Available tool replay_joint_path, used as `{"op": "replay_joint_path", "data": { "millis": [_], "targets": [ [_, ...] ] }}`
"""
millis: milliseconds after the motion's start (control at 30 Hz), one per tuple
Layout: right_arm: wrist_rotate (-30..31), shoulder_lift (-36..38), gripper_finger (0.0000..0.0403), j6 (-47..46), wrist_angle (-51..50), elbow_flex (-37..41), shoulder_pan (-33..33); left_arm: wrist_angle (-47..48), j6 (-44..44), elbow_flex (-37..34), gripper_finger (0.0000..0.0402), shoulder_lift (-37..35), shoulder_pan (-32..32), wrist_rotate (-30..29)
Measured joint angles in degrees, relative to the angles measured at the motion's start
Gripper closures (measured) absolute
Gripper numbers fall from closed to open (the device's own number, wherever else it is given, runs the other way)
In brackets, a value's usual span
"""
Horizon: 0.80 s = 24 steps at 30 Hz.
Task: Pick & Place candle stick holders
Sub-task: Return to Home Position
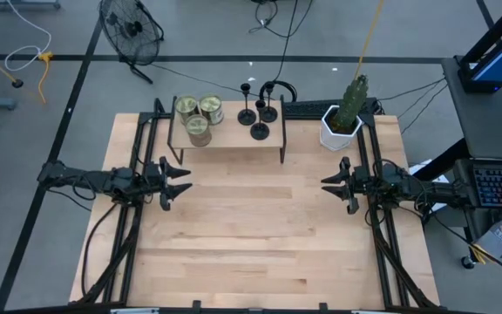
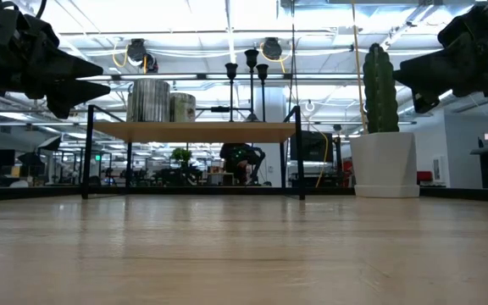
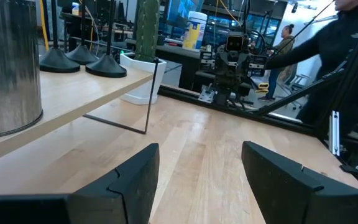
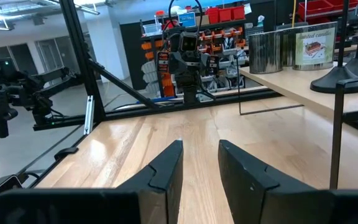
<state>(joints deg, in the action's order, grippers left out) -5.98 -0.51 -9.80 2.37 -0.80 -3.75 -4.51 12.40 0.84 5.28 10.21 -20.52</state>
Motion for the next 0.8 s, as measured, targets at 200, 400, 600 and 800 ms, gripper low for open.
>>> {"op": "replay_joint_path", "data": {
  "millis": [200, 400, 600, 800],
  "targets": [
    [0.0, -0.01, 0.031, 0.02, -0.02, 0.0, -0.02, 0.0, 0.0, 0.0, 0.0165, 0.0, -0.02, -0.02],
    [0.0, 0.02, 0.031, 0.02, -0.02, 0.0, 0.0, 0.0, 0.0, 0.0, 0.0165, 0.0, 0.0, -0.01],
    [-0.02, -0.01, 0.031, 0.02, -0.02, 0.0, 0.0, 0.0, 0.0, 0.0, 0.0165, 0.0, -0.01, 0.01],
    [0.0, 0.02, 0.031, 0.0, -0.02, 0.0, 0.0, 0.0, 0.0, 0.0, 0.0165, 0.0, 0.0, 0.0]
  ]
}}
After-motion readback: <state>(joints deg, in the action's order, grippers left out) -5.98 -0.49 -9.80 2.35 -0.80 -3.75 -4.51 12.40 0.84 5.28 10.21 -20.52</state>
